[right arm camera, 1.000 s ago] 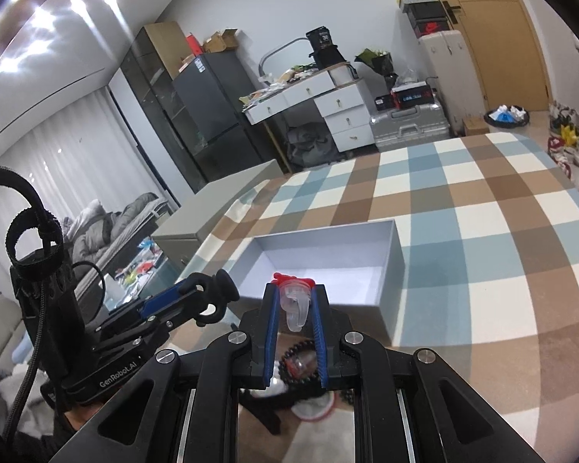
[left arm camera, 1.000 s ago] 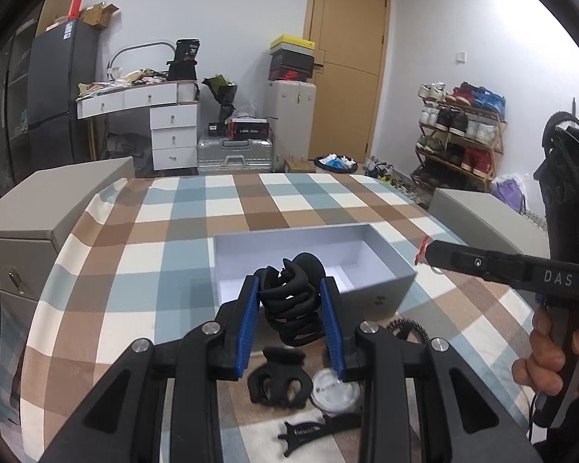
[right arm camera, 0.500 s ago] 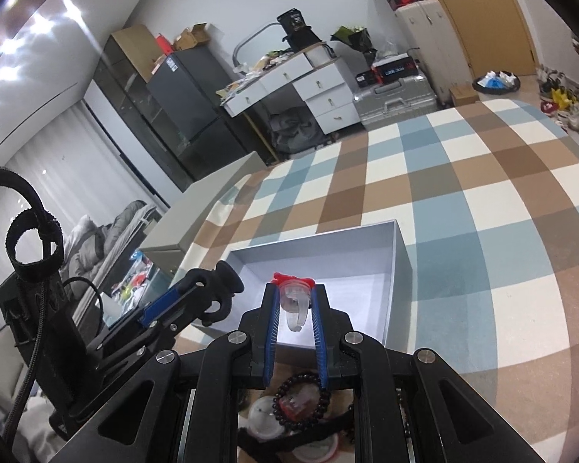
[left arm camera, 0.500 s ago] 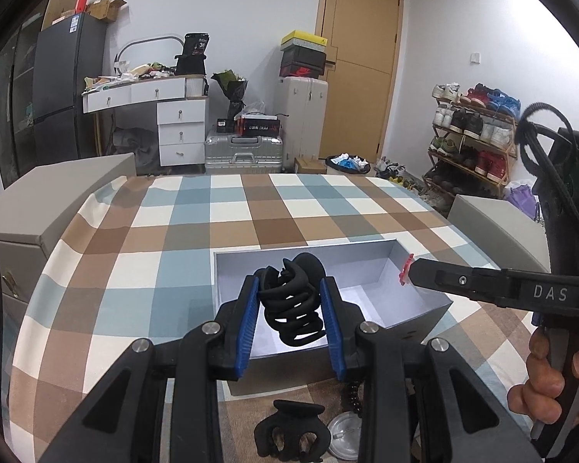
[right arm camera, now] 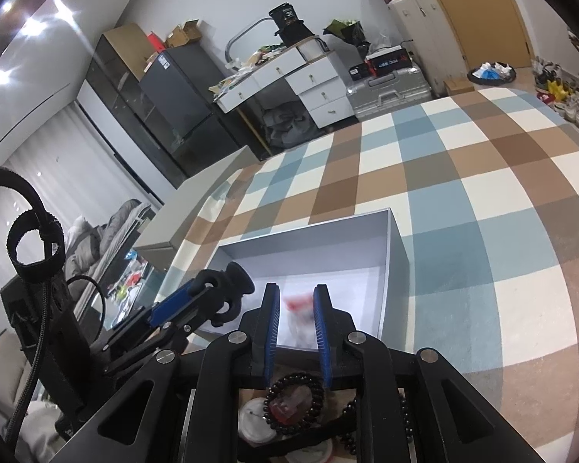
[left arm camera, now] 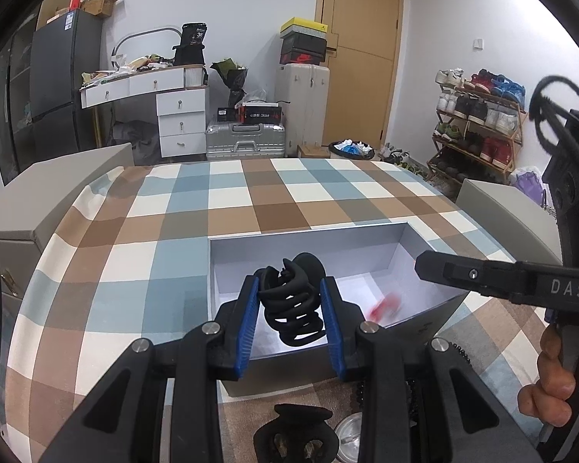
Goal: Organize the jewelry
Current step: 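Carry both items into the gray box and open both tools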
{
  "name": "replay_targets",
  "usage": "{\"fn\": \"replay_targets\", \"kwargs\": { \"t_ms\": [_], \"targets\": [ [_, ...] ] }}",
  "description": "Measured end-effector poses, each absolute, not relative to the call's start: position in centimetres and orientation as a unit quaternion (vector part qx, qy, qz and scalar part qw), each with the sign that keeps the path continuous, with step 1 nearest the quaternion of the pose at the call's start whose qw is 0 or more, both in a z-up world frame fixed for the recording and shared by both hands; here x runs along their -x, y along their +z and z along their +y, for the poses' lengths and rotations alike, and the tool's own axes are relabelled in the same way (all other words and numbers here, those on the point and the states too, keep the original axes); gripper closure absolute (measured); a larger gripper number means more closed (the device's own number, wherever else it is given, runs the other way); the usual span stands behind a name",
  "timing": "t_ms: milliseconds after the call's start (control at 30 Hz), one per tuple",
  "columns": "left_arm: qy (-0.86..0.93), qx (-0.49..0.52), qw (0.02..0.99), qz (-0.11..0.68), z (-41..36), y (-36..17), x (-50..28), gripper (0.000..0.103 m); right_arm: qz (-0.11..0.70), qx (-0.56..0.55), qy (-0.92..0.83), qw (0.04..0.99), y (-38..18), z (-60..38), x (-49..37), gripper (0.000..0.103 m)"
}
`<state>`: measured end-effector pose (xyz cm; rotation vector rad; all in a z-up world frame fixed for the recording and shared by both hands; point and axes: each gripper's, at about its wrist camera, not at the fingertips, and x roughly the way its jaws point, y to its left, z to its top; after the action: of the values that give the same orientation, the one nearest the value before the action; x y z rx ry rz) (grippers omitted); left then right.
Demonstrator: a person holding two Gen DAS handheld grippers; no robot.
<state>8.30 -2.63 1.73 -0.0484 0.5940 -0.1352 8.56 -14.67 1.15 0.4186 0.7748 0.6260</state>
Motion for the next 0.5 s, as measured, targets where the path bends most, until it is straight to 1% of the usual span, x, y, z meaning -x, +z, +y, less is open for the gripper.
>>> {"fn": "replay_targets", "kwargs": {
  "t_ms": [133, 233, 267, 300, 333, 367, 400, 433, 467, 500],
  "targets": [
    [-0.073, 0.030, 0.953, 0.294, -2.7, 1.8, -8.3, 0.076, 0.365, -0.192, 0.294, 0.862, 1.6, -14.9, -8.2, 0.085],
    [-0.063, 0.032, 0.952, 0.299, -2.7, 1.8, -8.4, 0.076, 0.361, -0.176, 0.297, 0.866, 2.2, -15.1, -7.4, 0.078],
    [-0.066, 0.034, 0.952, 0.297, -2.6, 1.8, -8.2, 0.074, 0.360, -0.166, 0.297, 0.869, 2.4, -15.1, -7.1, 0.071],
    [-0.070, 0.037, 0.952, 0.296, -2.4, 1.9, -8.0, 0.067, 0.357, -0.152, 0.295, 0.873, 2.7, -15.1, -6.5, 0.065],
    [-0.074, 0.041, 0.952, 0.295, -2.4, 2.1, -7.8, 0.063, 0.355, -0.143, 0.297, 0.875, 2.9, -15.2, -6.2, 0.062],
    [-0.077, 0.044, 0.952, 0.292, -2.2, 2.3, -7.4, 0.055, 0.354, -0.137, 0.299, 0.876, 3.1, -15.3, -6.0, 0.055],
    [-0.077, 0.046, 0.953, 0.290, -2.1, 2.5, -7.1, 0.049, 0.353, -0.133, 0.299, 0.877, 3.3, -15.5, -5.6, 0.044],
    [-0.076, 0.048, 0.953, 0.289, -2.0, 2.8, -6.7, 0.044, 0.352, -0.132, 0.299, 0.877, 3.4, -15.7, -5.4, 0.036],
    [-0.074, 0.050, 0.953, 0.291, -1.9, 2.9, -6.4, 0.033, 0.351, -0.131, 0.296, 0.878, 3.6, -16.0, -5.1, 0.024],
    [-0.069, 0.056, 0.952, 0.292, -1.6, 3.1, -5.9, 0.022, 0.353, -0.131, 0.294, 0.879, 3.6, -16.2, -4.9, 0.015]
  ]
}}
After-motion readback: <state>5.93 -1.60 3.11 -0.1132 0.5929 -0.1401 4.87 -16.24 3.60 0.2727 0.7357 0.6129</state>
